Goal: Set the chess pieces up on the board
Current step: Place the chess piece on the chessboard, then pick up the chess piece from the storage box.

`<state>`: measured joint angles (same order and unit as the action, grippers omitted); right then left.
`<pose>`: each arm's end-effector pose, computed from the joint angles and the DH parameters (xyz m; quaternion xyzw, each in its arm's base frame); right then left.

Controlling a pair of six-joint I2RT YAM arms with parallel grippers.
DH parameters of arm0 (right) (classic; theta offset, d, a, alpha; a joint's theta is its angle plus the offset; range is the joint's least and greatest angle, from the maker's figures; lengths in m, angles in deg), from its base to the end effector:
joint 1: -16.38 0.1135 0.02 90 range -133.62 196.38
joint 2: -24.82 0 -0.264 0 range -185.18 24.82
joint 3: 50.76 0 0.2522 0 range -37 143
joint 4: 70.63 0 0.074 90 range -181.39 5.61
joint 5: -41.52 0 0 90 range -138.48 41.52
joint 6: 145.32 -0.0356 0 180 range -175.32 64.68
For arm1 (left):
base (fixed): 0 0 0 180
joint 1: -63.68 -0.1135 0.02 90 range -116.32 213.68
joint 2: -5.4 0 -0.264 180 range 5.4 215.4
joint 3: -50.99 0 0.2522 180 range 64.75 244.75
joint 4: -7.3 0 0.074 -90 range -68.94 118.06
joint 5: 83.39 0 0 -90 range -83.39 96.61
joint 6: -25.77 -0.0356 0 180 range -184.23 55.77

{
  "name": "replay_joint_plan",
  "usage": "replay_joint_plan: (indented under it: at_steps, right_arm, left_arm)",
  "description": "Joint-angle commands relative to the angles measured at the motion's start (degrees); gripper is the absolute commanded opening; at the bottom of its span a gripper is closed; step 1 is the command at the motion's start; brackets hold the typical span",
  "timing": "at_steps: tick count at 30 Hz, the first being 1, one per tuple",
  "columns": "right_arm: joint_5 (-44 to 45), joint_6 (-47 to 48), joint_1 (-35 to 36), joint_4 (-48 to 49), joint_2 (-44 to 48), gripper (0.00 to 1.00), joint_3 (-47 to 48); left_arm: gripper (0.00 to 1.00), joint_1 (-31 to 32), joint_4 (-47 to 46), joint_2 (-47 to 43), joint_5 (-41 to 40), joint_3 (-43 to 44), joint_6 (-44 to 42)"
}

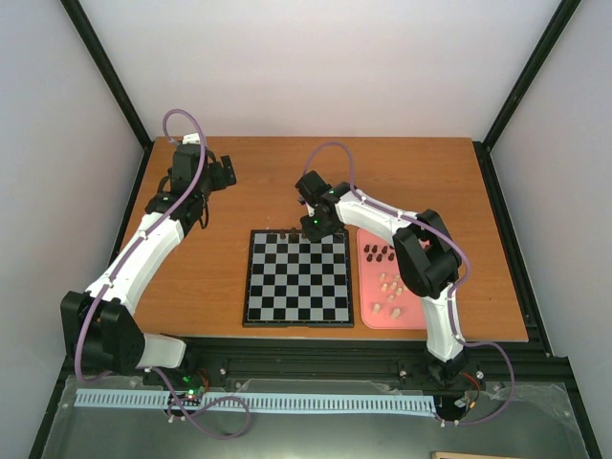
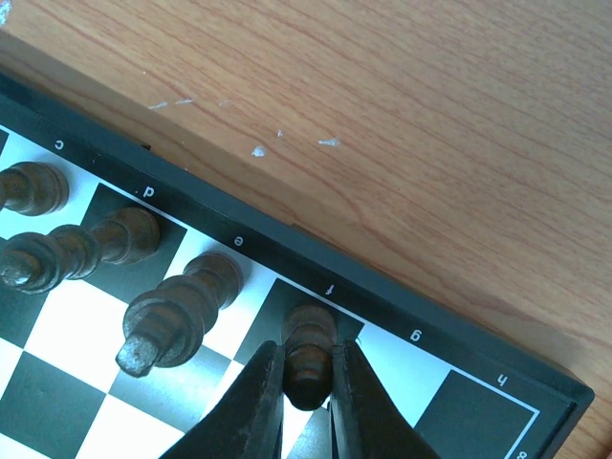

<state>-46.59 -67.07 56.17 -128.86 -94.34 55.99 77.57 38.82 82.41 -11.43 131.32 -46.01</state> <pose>0.3321 0.2751 0.1865 -0.2361 0.9569 0.0585 0.1585 0.3011 -0.0631 0.3344 -0.1125 0.8438 -0.0110 0.5246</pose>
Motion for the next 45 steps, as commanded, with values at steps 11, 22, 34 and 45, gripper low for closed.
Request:
replay_joint_plan:
  at_steps: [11,22,34,45]
  right_arm:
    - [0.7,1.2,0.4,0.4,0.9,0.25,-0.5]
    - [1.0,1.7,0.8,2.5,7.2,0.46,-3.8]
    - [4.7,1.3,0.7,2.6,14.1,0.50,-8.4]
    - [6.7,0.4,-0.7,4.3,11.2,0.53,-11.2]
  left_arm:
    - [1.00,0.2,-0.7,0.3,-0.7,0.1,-0.4]
    - [1.00,0.1,-0.7,0.4,-0.5,0.2,-0.4]
    - [1.00,0.2,-0.7,0.5,-0.5,0.2,-0.4]
    - [1.00,0.2,-0.6,0.4,-0.5,0.2,-0.4]
